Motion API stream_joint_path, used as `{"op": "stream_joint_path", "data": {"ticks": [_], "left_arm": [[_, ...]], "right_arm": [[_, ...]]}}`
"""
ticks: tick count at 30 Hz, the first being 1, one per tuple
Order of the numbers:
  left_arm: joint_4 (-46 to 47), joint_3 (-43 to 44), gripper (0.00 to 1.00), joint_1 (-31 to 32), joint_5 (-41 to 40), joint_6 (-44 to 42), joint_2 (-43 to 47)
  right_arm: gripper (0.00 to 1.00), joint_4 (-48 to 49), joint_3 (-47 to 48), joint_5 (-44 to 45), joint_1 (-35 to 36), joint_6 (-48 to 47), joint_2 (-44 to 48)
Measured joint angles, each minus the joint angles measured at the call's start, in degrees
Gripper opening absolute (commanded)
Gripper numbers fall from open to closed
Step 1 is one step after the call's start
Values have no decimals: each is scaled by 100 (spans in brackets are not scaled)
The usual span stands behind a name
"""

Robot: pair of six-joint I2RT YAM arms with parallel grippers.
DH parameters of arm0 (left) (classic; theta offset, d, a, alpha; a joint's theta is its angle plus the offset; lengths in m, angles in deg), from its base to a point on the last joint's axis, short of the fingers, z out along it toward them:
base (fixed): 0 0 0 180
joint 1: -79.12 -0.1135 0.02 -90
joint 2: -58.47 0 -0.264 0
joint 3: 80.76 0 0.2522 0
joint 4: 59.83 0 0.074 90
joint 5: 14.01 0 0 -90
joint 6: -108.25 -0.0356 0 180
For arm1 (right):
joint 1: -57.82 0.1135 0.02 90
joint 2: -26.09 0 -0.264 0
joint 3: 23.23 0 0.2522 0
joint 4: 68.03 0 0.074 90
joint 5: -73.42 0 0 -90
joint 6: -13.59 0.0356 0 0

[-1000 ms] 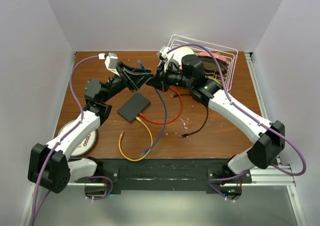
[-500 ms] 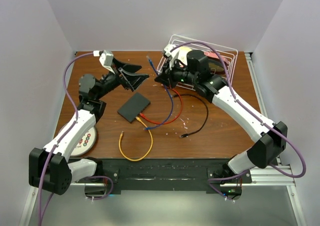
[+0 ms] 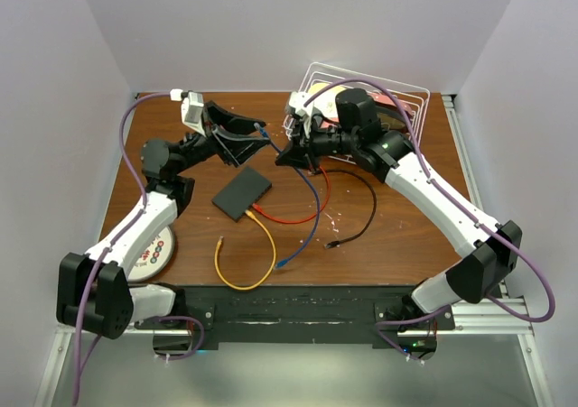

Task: Insert the plug into the switch port

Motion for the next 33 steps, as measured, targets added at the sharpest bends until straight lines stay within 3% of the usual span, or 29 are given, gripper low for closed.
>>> {"op": "stream_joint_path", "data": {"ticks": [3,6,10,13,14,17,21,25,33], "left_arm": [[363,37,38,0,175,203,-129],[662,98,33,0,278,402,-240],[981,107,0,0,358,643,-282],[1130,107,0,2,424,754,-282],[1154,107,0,0,422,782,-282],[1185,107,0,0,391,815,-282],[846,52,0,2,26,734,-120],[-361,61,0,50,-802,345,289],[-2616,516,0,245,-2284,81,409]], "right_arm": [[0,-76,4,-109,0,-31,0],[0,-125,4,-151,0,-35,-4],[0,-162,7,-205,0,-52,-22],[7,-160,59,-214,0,-63,-63],[26,-157,72,-210,0,-55,-74],[63,-101,81,15,11,81,-72],[87,238,-20,557,15,319,-2],[96,734,-354,1049,13,603,367],[96,1661,-426,1318,149,977,516]]}}
